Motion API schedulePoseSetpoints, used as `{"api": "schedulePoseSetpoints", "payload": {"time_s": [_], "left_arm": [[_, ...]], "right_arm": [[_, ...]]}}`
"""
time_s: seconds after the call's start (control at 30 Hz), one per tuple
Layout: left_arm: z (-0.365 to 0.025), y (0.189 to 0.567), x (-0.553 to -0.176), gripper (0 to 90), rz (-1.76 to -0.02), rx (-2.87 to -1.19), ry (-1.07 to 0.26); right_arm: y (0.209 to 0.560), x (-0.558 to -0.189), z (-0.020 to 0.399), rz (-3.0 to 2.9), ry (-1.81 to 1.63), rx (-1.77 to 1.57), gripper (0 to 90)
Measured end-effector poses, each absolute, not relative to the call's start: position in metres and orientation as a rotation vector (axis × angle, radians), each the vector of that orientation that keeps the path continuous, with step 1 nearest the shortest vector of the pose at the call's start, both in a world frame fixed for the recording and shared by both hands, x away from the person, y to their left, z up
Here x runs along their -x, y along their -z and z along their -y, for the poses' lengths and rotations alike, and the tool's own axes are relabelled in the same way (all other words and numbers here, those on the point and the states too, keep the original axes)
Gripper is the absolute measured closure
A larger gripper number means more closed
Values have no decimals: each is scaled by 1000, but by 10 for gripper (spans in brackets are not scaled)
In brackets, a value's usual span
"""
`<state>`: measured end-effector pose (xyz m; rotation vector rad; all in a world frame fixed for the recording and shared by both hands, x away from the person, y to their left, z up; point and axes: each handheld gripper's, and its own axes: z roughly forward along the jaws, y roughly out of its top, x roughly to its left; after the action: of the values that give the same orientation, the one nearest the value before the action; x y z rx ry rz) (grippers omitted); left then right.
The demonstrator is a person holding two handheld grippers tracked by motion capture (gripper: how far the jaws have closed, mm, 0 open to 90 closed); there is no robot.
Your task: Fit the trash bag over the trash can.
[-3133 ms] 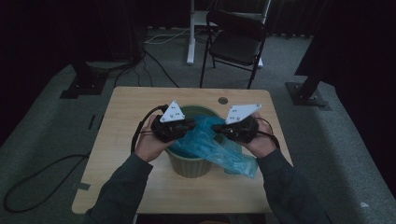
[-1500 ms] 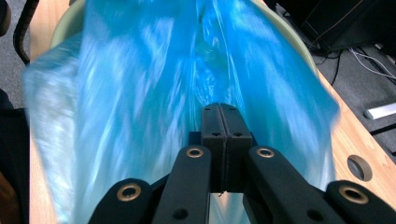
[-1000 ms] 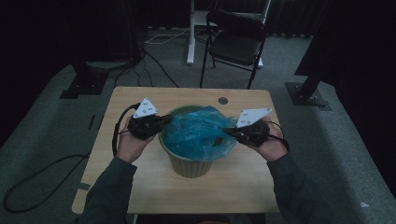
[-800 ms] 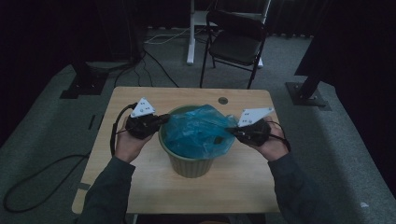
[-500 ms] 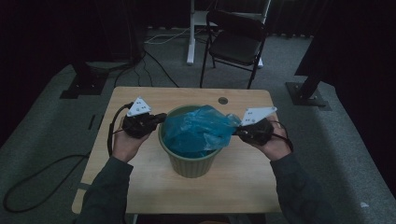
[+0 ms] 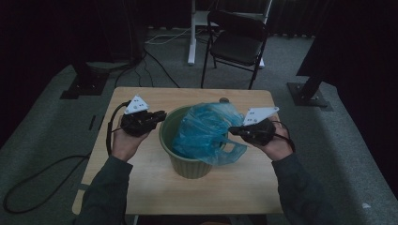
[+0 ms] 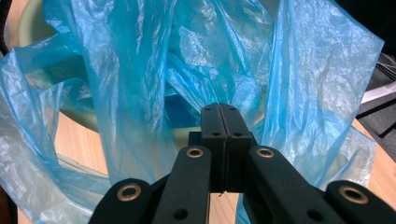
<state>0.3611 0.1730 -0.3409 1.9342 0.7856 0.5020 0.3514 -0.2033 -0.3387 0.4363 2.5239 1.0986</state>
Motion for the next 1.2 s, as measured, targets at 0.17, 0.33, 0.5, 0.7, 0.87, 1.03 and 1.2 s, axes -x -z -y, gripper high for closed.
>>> {"api": "schedulePoseSetpoints", "payload": {"time_s": [0.17, 0.33, 0.5, 0.7, 0.87, 1.03, 1.2], "left_arm": [[-163, 332, -364, 699, -753, -1927, -481], [-153, 323, -367, 592, -716, -1900, -440], [-135, 313, -371, 521, -672, -1904, -405], [-115, 312, -379, 510, -678, -1961, -402], [-107, 319, -387, 694, -727, -2017, -411], [-114, 321, -387, 873, -762, -2019, -458], [-129, 324, -389, 890, -823, -1987, -488]], "right_arm": [[338, -352, 199, -2525, -1104, -420, 900], [337, -351, 195, -2527, -1110, -412, 900], [336, -351, 192, -2529, -1114, -401, 900], [335, -350, 189, -2527, -1123, -378, 899], [334, -349, 188, -2525, -1116, -372, 900], [337, -348, 193, -2532, -1094, -380, 900], [341, -346, 203, -2531, -1081, -406, 899]]}}
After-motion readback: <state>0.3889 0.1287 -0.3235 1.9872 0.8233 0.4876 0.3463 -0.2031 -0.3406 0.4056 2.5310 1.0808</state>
